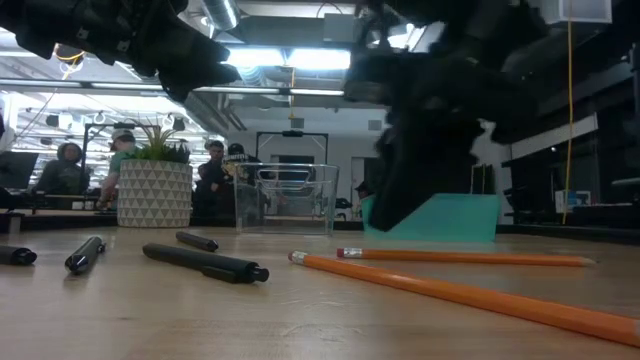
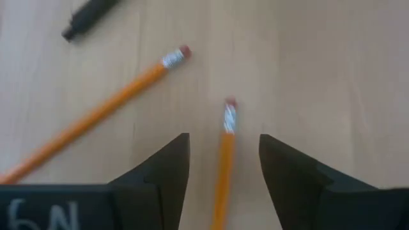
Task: Sort pens & pencils
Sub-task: Put the orange pencil into the blue bin
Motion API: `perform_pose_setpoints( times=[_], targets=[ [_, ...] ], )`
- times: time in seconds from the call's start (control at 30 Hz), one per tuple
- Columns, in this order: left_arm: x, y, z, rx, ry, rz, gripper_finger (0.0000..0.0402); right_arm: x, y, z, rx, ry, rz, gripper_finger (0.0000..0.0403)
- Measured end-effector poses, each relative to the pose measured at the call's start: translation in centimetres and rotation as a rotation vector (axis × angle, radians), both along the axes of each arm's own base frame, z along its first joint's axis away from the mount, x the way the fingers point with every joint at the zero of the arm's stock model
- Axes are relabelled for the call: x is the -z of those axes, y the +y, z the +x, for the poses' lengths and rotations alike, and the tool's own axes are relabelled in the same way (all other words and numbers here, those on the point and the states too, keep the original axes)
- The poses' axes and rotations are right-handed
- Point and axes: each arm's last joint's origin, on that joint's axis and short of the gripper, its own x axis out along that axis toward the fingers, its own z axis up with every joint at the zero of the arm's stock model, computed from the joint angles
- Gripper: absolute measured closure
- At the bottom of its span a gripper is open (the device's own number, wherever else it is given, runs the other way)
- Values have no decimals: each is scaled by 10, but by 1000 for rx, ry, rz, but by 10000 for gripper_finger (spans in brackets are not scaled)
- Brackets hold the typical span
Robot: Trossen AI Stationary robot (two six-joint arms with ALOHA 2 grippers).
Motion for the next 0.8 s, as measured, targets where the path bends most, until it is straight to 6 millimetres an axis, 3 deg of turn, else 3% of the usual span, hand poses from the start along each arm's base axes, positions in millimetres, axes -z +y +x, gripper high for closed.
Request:
perform_pose_setpoints(
  times=[0.17, 0.5, 0.63, 0.8],
  targets=[
    [1, 0, 0, 0, 6, 1, 211, 9, 3, 17, -25, 34, -12, 214],
    [2, 0, 0, 0, 18, 4, 211, 25, -6, 23, 2, 88, -18, 217],
    [2, 0, 0, 0, 18, 4, 211, 34, -8, 24, 7, 115, -24, 250],
    [2, 0, 0, 0, 17, 3, 211, 38, -8, 24, 8, 130, -25, 329]
  ],
)
